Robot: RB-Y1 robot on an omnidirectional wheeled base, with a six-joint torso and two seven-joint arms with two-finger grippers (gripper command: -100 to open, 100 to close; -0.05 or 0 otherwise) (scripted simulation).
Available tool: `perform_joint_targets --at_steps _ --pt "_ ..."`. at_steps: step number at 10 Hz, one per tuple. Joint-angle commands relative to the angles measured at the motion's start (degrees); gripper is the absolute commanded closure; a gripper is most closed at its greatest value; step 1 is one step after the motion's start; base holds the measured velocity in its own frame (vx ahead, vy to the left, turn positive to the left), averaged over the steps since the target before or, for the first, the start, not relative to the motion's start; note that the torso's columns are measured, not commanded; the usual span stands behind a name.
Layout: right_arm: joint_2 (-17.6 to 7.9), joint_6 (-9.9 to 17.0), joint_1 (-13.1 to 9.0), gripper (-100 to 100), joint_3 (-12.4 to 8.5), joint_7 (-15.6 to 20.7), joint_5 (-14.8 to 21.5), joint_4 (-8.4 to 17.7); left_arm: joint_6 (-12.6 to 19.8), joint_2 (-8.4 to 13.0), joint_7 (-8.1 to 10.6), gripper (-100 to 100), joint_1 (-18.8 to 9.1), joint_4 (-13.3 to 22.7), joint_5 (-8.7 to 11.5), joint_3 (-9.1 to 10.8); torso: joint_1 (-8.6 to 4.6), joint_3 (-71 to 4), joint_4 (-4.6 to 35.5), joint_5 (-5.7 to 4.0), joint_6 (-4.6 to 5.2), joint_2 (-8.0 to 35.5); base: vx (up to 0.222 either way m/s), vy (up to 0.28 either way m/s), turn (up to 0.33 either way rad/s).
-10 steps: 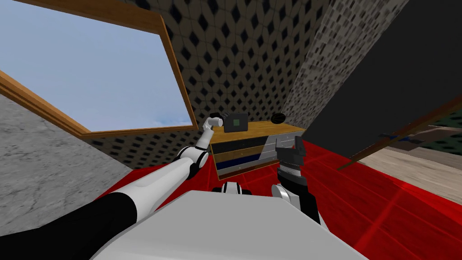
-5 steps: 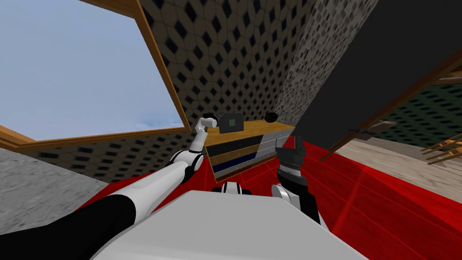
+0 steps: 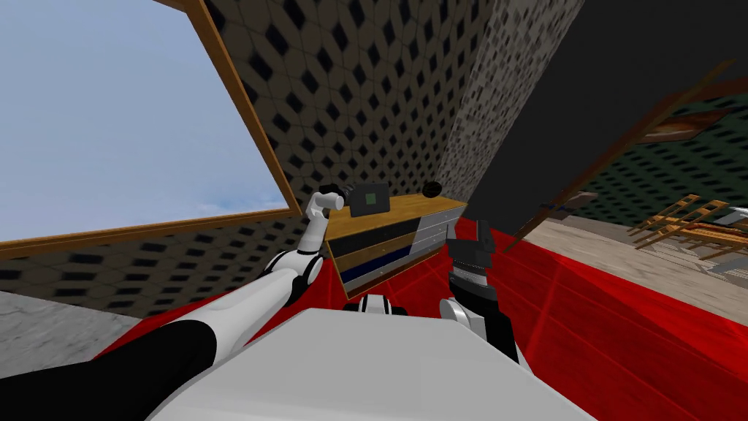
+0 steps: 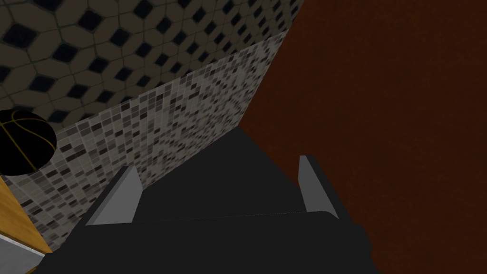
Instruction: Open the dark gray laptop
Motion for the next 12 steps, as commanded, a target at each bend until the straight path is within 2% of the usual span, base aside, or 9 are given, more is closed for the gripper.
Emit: perform_joint_targets --at_steps 1,3,5,6,7,9,10,12 --pt "0.0 0.0 0.0 0 0.0 0.0 0.0 0.0 3.1 2.1 2.91 100 3.1 -4.1 -1.5 0.87 -0.02 0.0 0.0 0.00 -0.01 0.0 0.030 0.010 -0.305" --pt "0.0 0.0 0.0 0 0.0 0.0 0.0 0.0 3.7 2.1 2.91 100 4.3 -5.9 -1.5 0.87 0.00 0.0 0.0 0.01 -0.01 0.0 0.024 0.015 -0.079" --pt "0.0 0.0 0.0 0 0.0 0.0 0.0 0.0 3.7 2.1 2.91 100 4.3 -8.8 -1.5 0.87 -0.06 0.1 0.0 -0.02 0.02 0.1 0.003 0.000 0.016" --pt "0.0 0.0 0.0 0 0.0 0.0 0.0 0.0 6.4 4.2 5.33 100 7.0 -10.4 -2.6 1.72 -0.09 0.1 0.0 -0.02 0.03 0.1 0.018 0.007 -0.296" --pt "0.0 0.0 0.0 0 0.0 0.0 0.0 0.0 7.1 4.2 5.33 100 8.1 -11.9 -2.6 1.72 -0.03 0.0 0.0 0.00 0.06 0.0 0.028 0.018 -0.204" --pt "0.0 0.0 0.0 0 0.0 0.0 0.0 0.0 7.1 4.2 5.33 100 8.1 -15.3 -2.6 1.72 0.02 0.0 0.0 0.01 -0.02 0.0 0.013 0.009 0.020" --pt "0.0 0.0 0.0 0 0.0 0.0 0.0 0.0 10.0 6.3 7.74 100 11.4 -17.6 -3.7 2.57 -0.04 0.1 0.0 -0.01 0.01 0.1 0.030 0.014 -0.301" --pt "0.0 0.0 0.0 0 0.0 0.0 0.0 0.0 10.4 6.3 7.74 100 12.0 -20.8 -3.7 2.57 -0.01 0.0 0.0 0.00 0.00 0.0 0.021 0.016 -0.088"
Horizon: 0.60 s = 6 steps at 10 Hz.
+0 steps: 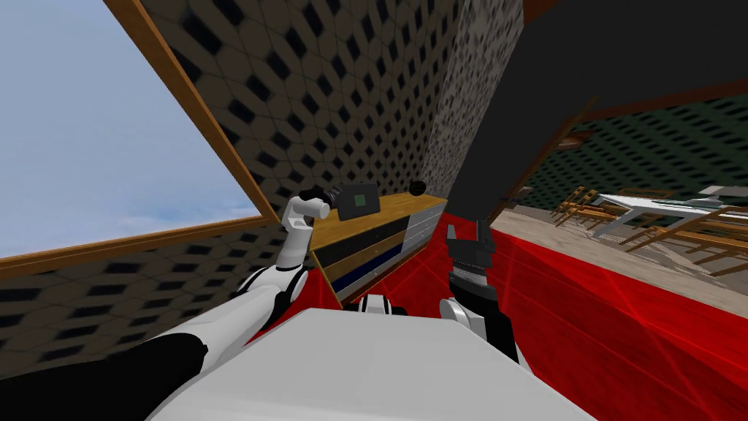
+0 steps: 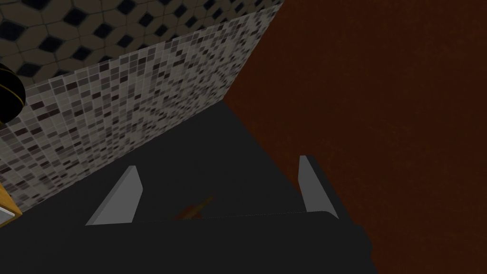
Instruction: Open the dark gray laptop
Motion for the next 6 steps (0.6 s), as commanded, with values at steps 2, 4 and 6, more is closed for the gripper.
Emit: perform_joint_targets --at_steps 2,4,6 --pt "0.0 0.0 0.0 0 0.0 0.0 0.0 0.0 3.8 2.6 2.84 100 3.5 -6.0 -1.0 1.11 -0.06 0.1 0.0 -0.01 0.02 0.1 0.016 0.003 -0.127" --pt "0.0 0.0 0.0 0 0.0 0.0 0.0 0.0 4.6 2.6 2.84 100 4.2 -9.8 -1.0 1.11 0.01 0.0 0.0 0.01 0.01 0.0 0.021 0.016 -0.109" --pt "0.0 0.0 0.0 0 0.0 0.0 0.0 0.0 7.3 4.7 5.26 100 6.8 -12.4 -2.0 1.96 -0.04 0.1 0.0 -0.01 0.01 0.1 0.014 0.008 -0.143"
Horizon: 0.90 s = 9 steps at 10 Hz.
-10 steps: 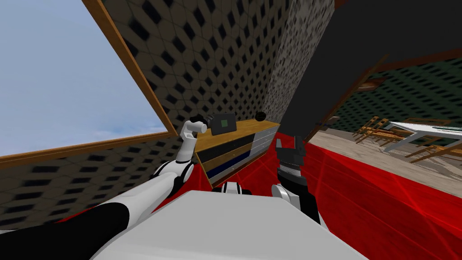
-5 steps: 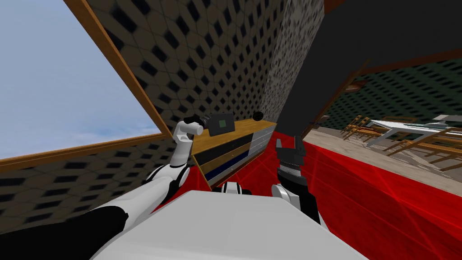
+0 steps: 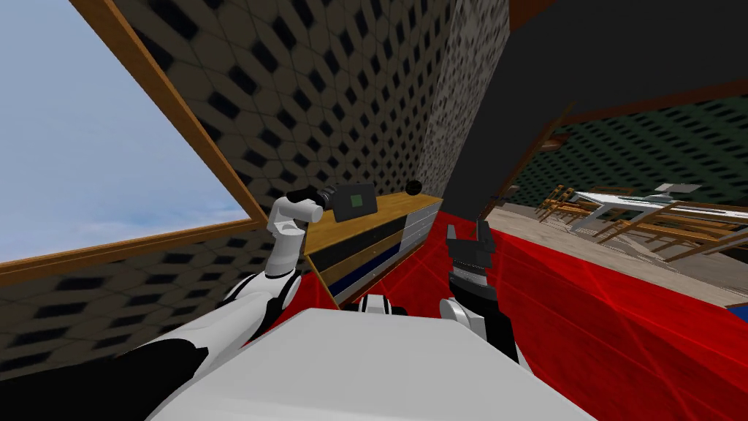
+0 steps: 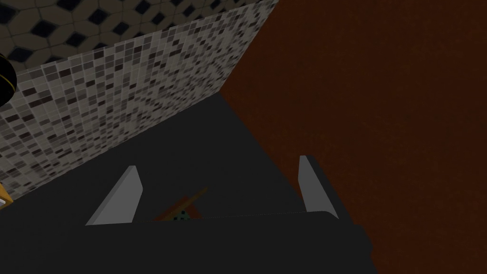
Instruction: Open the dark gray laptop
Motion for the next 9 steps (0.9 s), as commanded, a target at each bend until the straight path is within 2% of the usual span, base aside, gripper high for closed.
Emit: perform_joint_targets --at_steps 1,2,3,4,6,7,8,9 --pt "0.0 0.0 0.0 0 0.0 0.0 0.0 0.0 3.5 2.2 2.39 100 4.1 -5.5 -0.9 1.02 0.01 0.0 0.0 0.01 0.06 -0.1 0.030 0.023 -0.186" --pt "0.0 0.0 0.0 0 0.0 0.0 0.0 0.0 3.5 2.2 2.39 100 4.1 -7.3 -0.9 1.02 0.05 -0.1 0.0 0.01 -0.01 -0.1 0.011 0.013 0.026" --pt "0.0 0.0 0.0 0 0.0 0.0 0.0 0.0 3.5 2.2 2.39 100 4.1 -7.3 -0.9 1.02 0.03 0.0 0.0 0.01 -0.02 0.0 0.000 0.003 0.028" --pt "0.0 0.0 0.0 0 0.0 0.0 0.0 0.0 6.4 4.3 4.81 100 6.9 -9.8 -1.9 1.87 0.00 0.0 0.0 0.00 0.00 0.0 0.022 0.007 -0.334" --pt "0.0 0.0 0.0 0 0.0 0.0 0.0 0.0 6.9 4.3 4.81 100 8.0 -13.5 -1.9 1.87 0.04 -0.1 0.0 0.01 -0.02 -0.1 0.019 0.018 -0.076" --pt "0.0 0.0 0.0 0 0.0 0.0 0.0 0.0 6.6 4.3 4.72 100 7.9 -12.4 -1.8 1.92 0.06 0.0 0.0 0.02 -0.03 0.0 0.004 0.006 0.014" --pt "0.0 0.0 0.0 0 0.0 0.0 0.0 0.0 7.7 4.1 4.60 -100 7.3 -11.5 -2.0 3.56 0.01 0.0 0.0 0.01 0.01 0.0 -0.017 0.004 -0.134" --pt "0.0 0.0 0.0 0 0.0 0.0 0.0 0.0 8.8 3.9 4.43 -100 6.7 -10.4 -2.1 5.08 -0.01 0.0 0.0 -0.01 0.04 0.0 -0.039 0.012 -0.256"
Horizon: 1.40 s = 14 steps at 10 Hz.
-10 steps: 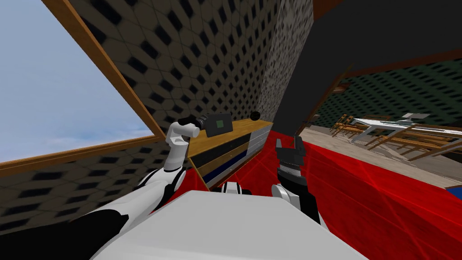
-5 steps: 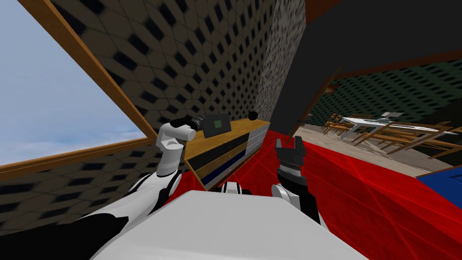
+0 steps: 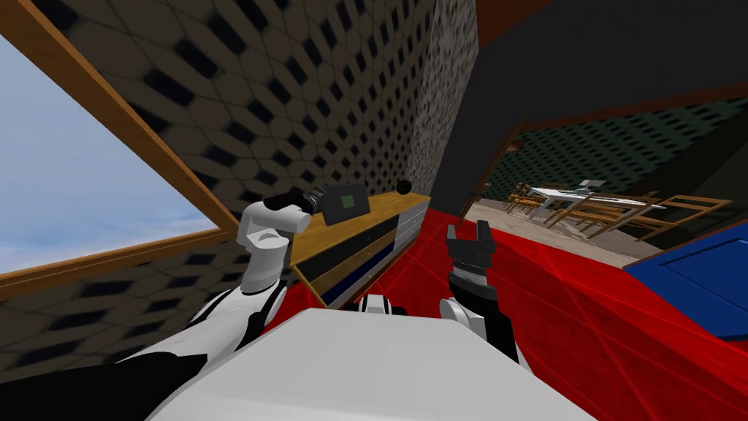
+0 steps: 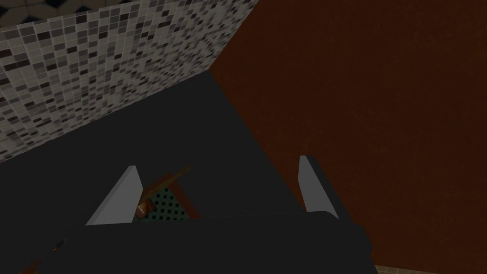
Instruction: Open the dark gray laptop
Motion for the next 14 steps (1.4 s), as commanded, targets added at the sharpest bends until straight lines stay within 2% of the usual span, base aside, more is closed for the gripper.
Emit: perform_joint_targets --at_steps 1,6,8,10,11,12,14 --pt "0.0 0.0 0.0 0 0.0 0.0 0.0 0.0 2.3 -0.4 -0.34 -100 -1.3 2.2 -0.4 3.08 0.01 0.0 0.0 0.00 0.00 0.0 -0.046 0.023 -0.148" --pt "0.0 0.0 0.0 0 0.0 0.0 0.0 0.0 5.6 -0.6 -0.97 -100 -3.2 5.7 -0.9 8.03 0.01 -0.1 0.0 0.00 -0.03 -0.1 -0.034 0.011 -0.129" --pt "0.0 0.0 0.0 0 0.0 0.0 0.0 0.0 7.9 -0.6 -1.52 -100 -4.4 8.4 -1.1 11.53 0.04 0.0 0.0 0.02 0.00 0.0 -0.042 0.015 -0.267" --pt "0.0 0.0 0.0 0 0.0 0.0 0.0 0.0 9.2 -0.3 -1.90 -100 -4.9 9.9 -1.1 13.44 0.05 0.0 0.0 0.02 -0.06 0.0 -0.030 0.013 -0.161" --pt "0.0 0.0 0.0 0 0.0 0.0 0.0 0.0 10.0 0.2 -2.26 -100 -5.1 10.8 -1.0 14.68 0.04 -0.1 0.0 0.01 -0.04 -0.1 -0.005 0.013 -0.234" --pt "0.0 0.0 0.0 0 0.0 0.0 0.0 0.0 10.7 1.6 -2.77 -100 -5.1 11.2 -0.5 15.34 0.04 -0.1 0.0 0.01 -0.02 -0.2 0.009 0.030 -0.262" --pt "0.0 0.0 0.0 0 0.0 0.0 0.0 0.0 11.2 4.1 -3.40 -100 -5.0 11.3 0.6 15.09 0.16 -0.1 0.0 0.05 -0.05 -0.2 -0.006 0.044 -0.114"
